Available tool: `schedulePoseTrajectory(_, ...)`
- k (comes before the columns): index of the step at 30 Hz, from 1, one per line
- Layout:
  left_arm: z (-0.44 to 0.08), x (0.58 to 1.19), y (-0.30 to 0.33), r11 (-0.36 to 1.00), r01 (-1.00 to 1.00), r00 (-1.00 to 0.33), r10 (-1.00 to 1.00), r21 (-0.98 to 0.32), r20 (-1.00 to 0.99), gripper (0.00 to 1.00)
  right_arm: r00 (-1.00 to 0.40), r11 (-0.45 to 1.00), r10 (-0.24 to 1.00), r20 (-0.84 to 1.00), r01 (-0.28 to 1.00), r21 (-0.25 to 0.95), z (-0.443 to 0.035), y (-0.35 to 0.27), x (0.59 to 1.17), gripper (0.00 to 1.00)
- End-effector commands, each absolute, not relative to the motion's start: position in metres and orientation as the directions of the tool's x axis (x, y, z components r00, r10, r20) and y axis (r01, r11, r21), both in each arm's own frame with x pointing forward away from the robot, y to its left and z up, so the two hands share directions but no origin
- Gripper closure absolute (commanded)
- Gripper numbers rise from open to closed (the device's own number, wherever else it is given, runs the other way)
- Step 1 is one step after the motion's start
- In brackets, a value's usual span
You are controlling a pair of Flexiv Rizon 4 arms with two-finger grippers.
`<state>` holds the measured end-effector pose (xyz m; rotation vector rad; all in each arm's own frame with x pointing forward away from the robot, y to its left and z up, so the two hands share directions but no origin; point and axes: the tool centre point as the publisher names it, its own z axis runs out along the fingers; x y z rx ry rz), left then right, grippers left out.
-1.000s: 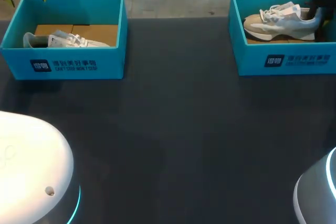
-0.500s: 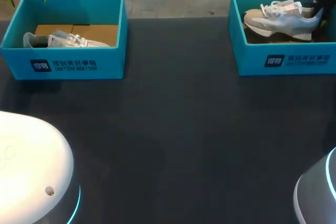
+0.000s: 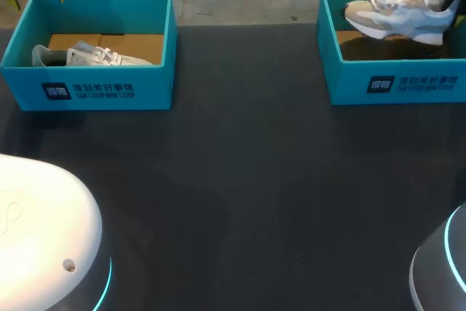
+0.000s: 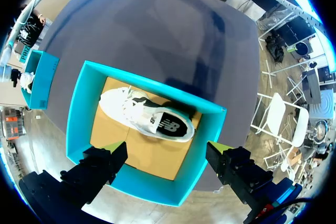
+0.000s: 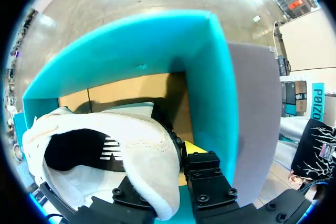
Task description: Take the shoe out of the shoebox, open the shoe tongue, remove and reinsert the insole, then place the shoe into the shoebox
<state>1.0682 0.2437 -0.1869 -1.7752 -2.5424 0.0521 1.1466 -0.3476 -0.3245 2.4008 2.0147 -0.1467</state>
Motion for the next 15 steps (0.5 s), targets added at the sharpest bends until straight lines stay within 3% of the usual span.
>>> schedulePoseTrajectory(1,-0.186,1.068,0.244,0.344,0.938,-0.343,0.939,-0.050,0.016,0.00,0.176,-0.179,0.981,-0.079,0.983,-0.035,-0.294,-0.347,1.142,1.00)
schedulePoseTrajectory(15,-0.186,1.068,0.244,0.344,0.938,-0.343,0.939,-0.050,0.016,0.00,0.190,-0.191,0.975,-0.116,0.982,-0.002,-0.218,-0.344,1.140,1.00)
